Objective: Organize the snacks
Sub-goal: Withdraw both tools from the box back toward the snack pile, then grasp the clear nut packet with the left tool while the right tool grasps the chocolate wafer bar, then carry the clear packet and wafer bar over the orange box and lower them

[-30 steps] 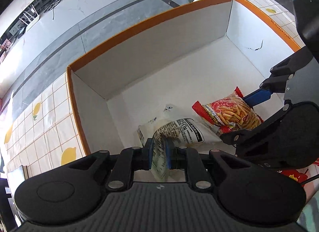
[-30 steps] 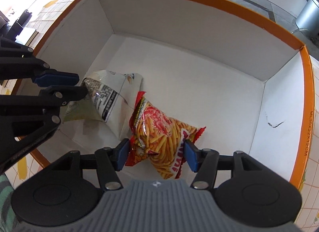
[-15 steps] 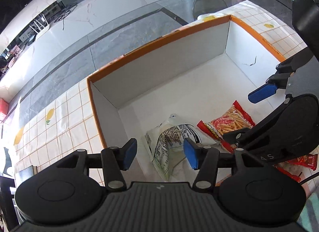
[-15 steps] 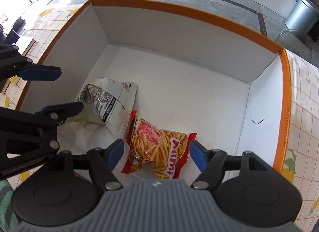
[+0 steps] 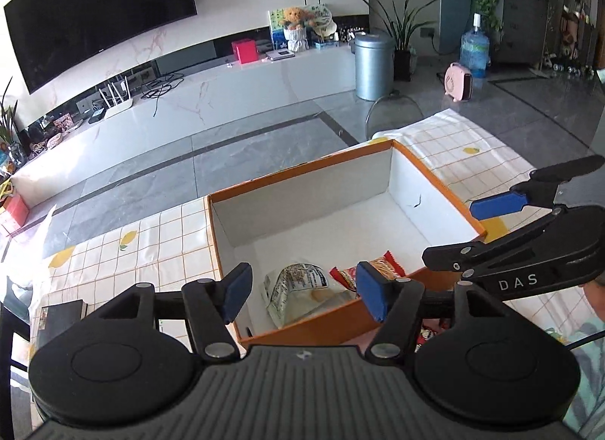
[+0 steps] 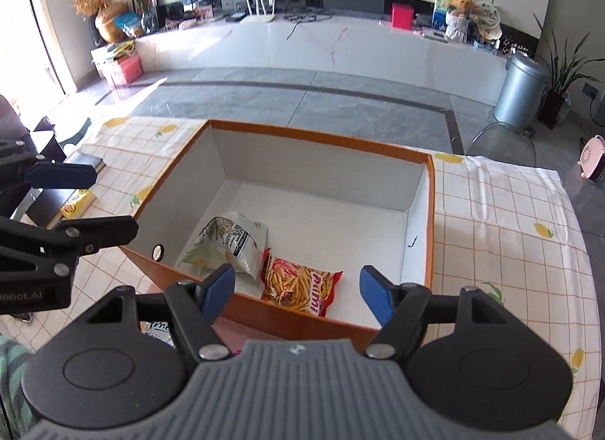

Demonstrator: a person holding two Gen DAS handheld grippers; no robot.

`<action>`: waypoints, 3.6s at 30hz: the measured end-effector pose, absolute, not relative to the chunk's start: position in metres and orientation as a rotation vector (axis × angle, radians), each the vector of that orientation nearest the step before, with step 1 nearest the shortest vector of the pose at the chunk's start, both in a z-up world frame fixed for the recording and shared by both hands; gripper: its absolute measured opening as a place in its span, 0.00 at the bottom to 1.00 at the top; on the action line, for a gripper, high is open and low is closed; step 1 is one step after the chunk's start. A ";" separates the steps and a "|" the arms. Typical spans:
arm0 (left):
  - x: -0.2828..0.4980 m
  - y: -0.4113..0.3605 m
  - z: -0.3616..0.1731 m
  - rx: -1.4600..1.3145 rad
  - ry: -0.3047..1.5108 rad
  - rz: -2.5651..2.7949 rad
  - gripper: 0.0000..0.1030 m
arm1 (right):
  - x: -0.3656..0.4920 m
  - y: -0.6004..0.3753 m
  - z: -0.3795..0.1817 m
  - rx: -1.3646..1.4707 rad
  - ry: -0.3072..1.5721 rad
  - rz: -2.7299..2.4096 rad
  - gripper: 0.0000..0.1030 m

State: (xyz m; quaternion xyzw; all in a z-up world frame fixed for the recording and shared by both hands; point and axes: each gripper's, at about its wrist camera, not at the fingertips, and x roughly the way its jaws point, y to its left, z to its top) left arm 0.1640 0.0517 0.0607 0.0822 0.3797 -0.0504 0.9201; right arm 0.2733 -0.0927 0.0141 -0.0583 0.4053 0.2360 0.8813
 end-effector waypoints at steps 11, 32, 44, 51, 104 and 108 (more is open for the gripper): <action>0.101 0.024 0.033 0.202 0.768 -0.228 0.76 | 0.179 -0.152 -0.012 -0.029 0.768 0.450 0.69; 0.087 0.019 -0.087 0.518 1.039 -0.513 0.76 | 0.195 -0.170 -0.091 -0.174 0.938 0.451 0.61; 0.103 0.023 -0.118 0.538 1.123 -0.552 0.76 | 0.215 -0.160 -0.113 -0.214 1.047 0.471 0.53; 0.107 0.019 -0.130 0.521 1.154 -0.545 0.62 | 0.216 -0.158 -0.117 -0.217 1.061 0.490 0.40; 0.104 0.014 0.036 0.158 0.827 -0.254 0.42 | 0.155 -0.162 0.032 -0.276 0.784 0.507 0.20; 0.128 0.011 0.049 0.129 0.788 -0.239 0.42 | 0.177 -0.152 0.048 -0.299 0.752 0.492 0.20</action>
